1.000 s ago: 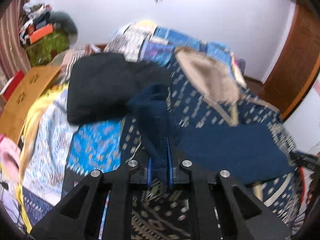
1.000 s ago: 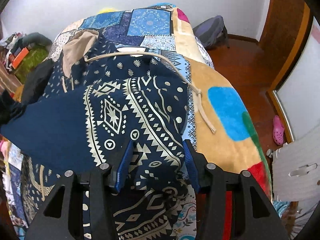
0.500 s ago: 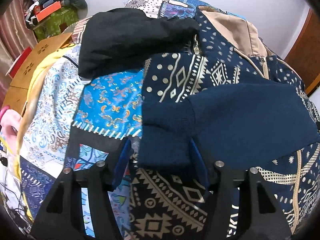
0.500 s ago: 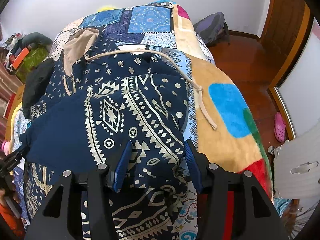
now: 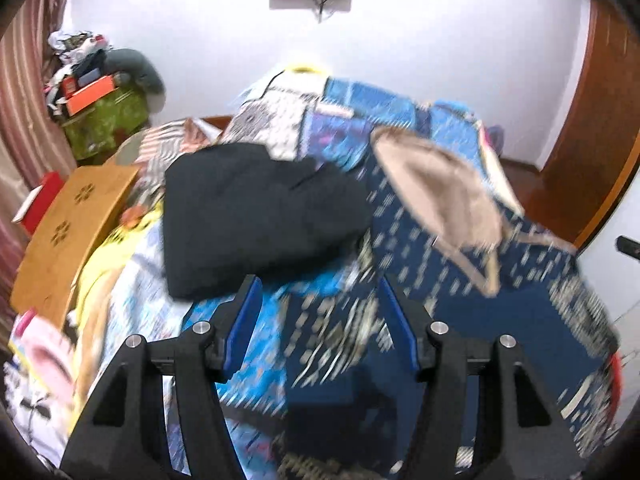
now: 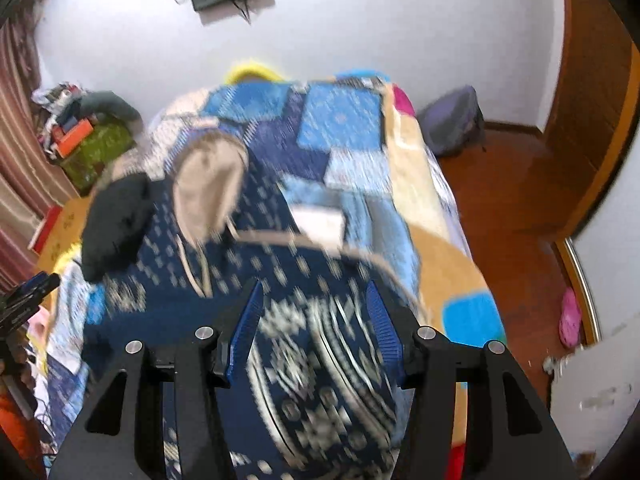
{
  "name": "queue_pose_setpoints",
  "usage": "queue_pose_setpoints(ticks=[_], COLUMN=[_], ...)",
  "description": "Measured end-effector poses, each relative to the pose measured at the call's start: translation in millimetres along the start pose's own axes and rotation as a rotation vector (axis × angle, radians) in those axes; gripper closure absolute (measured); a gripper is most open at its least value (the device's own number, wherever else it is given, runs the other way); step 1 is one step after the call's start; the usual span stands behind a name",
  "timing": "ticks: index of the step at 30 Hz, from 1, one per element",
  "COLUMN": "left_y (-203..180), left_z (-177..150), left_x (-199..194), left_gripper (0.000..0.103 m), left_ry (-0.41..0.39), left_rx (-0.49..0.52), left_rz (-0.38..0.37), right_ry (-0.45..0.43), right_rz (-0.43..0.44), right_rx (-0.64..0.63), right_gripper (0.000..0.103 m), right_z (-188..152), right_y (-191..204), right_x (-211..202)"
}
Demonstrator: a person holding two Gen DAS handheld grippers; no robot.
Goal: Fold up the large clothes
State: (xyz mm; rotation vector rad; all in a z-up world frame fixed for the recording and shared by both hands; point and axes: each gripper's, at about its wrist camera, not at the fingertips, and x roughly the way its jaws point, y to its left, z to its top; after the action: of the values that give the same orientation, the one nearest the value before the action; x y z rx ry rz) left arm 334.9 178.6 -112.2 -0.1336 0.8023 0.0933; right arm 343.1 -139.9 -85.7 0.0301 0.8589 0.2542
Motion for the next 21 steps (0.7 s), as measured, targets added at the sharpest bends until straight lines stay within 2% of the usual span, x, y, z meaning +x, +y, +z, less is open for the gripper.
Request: queue_pose_setpoints(ticks=[4, 8, 14, 21], left_y=[-9, -18, -26, -33], left_z=[32, 57, 85, 102], left_x=[22, 59, 128, 192], left_gripper=[0.043, 0.043, 0.044, 0.044], left_ry=[-0.003, 0.033, 0.130, 0.188], left_rx=[-0.006, -0.026, -0.080, -0.109], left_rz=[-0.043, -0.097, -0.174, -0.190], right_ry=[-0.038, -0.030, 0.048, 0.181], right_rz=[0.040, 0.081, 0.125, 0.108], right_rx=[-0.003, 0.014, 0.055, 0.080], right_gripper=[0.053, 0.053, 0.053, 0.053], right_z=[31, 62, 95, 115], right_y=[13, 26, 41, 48], right_x=[7, 37, 101, 184])
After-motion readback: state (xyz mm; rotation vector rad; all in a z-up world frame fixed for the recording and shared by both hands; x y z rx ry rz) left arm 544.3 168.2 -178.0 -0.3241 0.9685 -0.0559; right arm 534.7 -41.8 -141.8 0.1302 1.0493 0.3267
